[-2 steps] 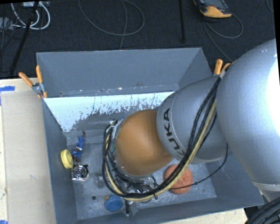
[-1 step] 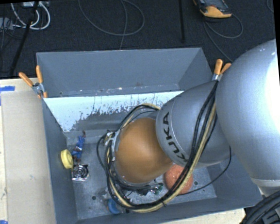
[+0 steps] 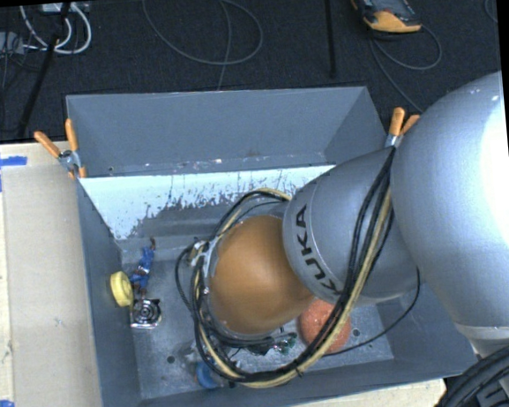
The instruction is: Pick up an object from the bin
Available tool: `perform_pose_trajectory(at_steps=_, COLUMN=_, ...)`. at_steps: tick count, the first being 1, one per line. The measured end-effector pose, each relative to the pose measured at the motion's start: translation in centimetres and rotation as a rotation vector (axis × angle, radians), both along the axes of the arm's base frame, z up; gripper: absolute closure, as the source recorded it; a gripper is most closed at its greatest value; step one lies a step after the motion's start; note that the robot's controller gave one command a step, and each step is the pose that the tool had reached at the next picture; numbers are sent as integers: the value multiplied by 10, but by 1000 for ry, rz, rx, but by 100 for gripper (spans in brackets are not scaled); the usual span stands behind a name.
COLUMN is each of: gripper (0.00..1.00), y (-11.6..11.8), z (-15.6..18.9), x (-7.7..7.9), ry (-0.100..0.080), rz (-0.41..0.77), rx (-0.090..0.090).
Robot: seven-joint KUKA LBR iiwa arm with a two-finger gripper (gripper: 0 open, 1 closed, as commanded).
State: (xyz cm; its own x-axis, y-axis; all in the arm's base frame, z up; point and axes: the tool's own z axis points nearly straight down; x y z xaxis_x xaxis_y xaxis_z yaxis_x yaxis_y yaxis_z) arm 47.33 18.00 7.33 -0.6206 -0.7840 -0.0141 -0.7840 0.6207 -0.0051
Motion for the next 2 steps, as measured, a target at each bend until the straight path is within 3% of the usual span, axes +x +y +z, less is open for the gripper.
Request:
perform_pose_trajectory(at_steps=1, gripper=100, y=0, z=2, x=0, ry=2, rz=-4, rx=-1)
perform_pose_trajectory(at_steps=2, gripper=100, y=0, z=12, x=-3, ry=14, rz=-6, rx=-7)
